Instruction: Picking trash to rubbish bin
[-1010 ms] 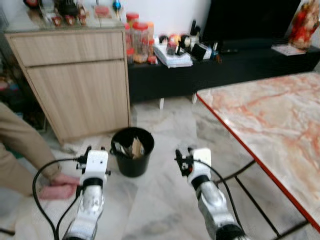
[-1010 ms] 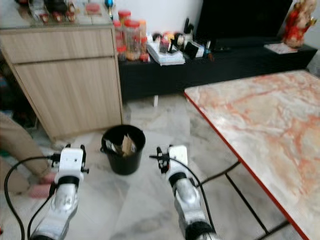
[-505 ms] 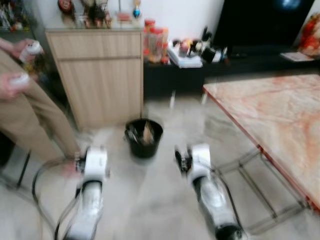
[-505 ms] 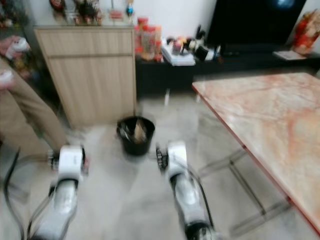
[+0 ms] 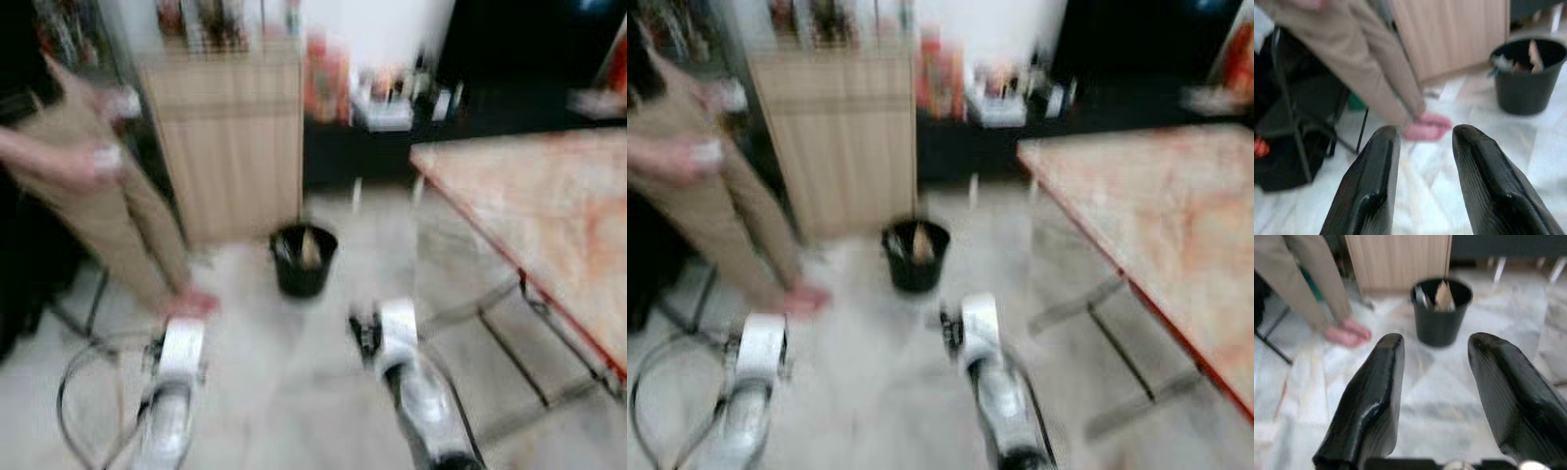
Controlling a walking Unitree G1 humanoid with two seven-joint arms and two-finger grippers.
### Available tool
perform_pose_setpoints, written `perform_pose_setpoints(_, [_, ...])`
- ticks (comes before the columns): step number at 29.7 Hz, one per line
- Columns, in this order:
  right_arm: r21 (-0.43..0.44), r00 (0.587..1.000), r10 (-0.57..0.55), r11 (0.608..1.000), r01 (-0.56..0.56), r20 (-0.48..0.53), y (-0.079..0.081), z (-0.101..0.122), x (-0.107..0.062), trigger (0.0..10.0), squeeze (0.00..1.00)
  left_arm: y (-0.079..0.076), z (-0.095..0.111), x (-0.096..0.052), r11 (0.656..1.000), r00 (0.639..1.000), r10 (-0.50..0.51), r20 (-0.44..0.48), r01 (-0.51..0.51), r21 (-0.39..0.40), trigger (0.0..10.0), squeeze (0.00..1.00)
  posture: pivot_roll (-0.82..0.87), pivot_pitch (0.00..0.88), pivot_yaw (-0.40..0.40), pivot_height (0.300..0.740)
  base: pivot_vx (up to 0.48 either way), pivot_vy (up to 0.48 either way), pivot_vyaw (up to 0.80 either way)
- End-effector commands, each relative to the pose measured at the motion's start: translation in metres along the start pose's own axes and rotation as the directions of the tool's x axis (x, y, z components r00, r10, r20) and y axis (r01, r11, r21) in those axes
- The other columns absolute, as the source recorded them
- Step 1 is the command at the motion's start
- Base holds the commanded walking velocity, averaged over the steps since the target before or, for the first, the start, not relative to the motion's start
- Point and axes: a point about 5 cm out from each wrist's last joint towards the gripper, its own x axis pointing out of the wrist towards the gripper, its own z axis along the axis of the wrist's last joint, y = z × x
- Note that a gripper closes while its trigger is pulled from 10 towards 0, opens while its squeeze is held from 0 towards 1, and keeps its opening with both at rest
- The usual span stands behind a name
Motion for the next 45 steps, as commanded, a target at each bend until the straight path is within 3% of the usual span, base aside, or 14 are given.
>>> perform_pose_setpoints(1, [0.005, 1.000, 0.003, 1.000, -0.003, -0.018, 0.001, -0.001, 0.001, 10.0, 0.00, 0.001, -0.001, 0.002, 1.000, 1.000, -0.004, -0.016, 0.004, -0.004, 10.0, 0.00, -0.01, 0.076, -0.079, 0.740, 0.000, 0.000, 0.00])
perform_pose_setpoints(3, [0.005, 1.000, 0.003, 1.000, -0.003, -0.018, 0.001, -0.001, 0.001, 10.0, 0.00, 0.001, -0.001, 0.002, 1.000, 1.000, -0.004, -0.016, 0.004, -0.004, 10.0, 0.00, -0.01, 0.076, -0.079, 0.740, 0.000, 0.000, 0.00])
perform_pose_setpoints(5, [0.006, 0.987, -0.042, 0.999, 0.044, -0.157, -0.013, -0.033, -0.017, 10.0, 0.00, 0.010, -0.032, -0.012, 1.000, 0.990, -0.004, -0.141, 0.008, 0.029, 10.0, 0.00, -0.01, 0.082, -0.080, 0.740, 0.000, 0.000, 0.00])
perform_pose_setpoints(11, [0.016, 0.965, -0.076, 0.996, 0.082, -0.250, -0.020, -0.053, -0.030, 10.0, 0.00, 0.007, -0.055, -0.025, 0.998, 0.967, -0.043, -0.252, 0.052, 0.029, 10.0, 0.00, -0.01, 0.082, -0.078, 0.740, 0.000, 0.000, 0.00])
perform_pose_setpoints(19, [0.011, 0.904, -0.130, 0.989, 0.147, -0.407, -0.029, -0.083, -0.054, 10.0, 0.00, 0.006, -0.087, -0.049, 0.996, 0.901, -0.061, -0.430, 0.086, 0.038, 10.0, 0.00, -0.01, 0.076, -0.077, 0.740, 0.000, 0.000, 0.00])
perform_pose_setpoints(21, [0.006, 0.872, -0.131, 0.988, 0.152, -0.472, -0.027, -0.097, -0.066, 10.0, 0.00, 0.009, -0.100, -0.059, 0.996, 0.864, -0.053, -0.501, 0.085, 0.040, 10.0, 0.00, -0.01, 0.074, -0.077, 0.740, 0.000, 0.000, 0.00])
perform_pose_setpoints(29, [0.051, 0.824, -0.132, 0.980, 0.191, -0.551, -0.026, -0.116, -0.084, 10.0, 0.00, 0.020, -0.118, -0.079, 0.997, 0.809, -0.022, -0.587, 0.063, 0.050, 10.0, 0.00, -0.02, 0.069, -0.072, 0.740, 0.000, 0.000, 0.00])
perform_pose_setpoints(39, [0.080, 0.805, -0.133, 0.973, 0.218, -0.578, -0.025, -0.123, -0.092, 10.0, 0.00, 0.021, -0.119, -0.080, 0.996, 0.805, -0.016, -0.593, 0.062, 0.058, 10.0, 0.00, -0.02, 0.050, -0.065, 0.740, 0.000, 0.000, 0.00])
perform_pose_setpoints(45, [0.107, 0.818, -0.142, 0.965, 0.240, -0.557, -0.024, -0.116, -0.083, 10.0, 0.00, 0.018, -0.117, -0.077, 0.995, 0.807, -0.029, -0.589, 0.077, 0.056, 10.0, 0.00, -0.02, 0.039, -0.056, 0.740, 0.000, 0.000, 0.00])
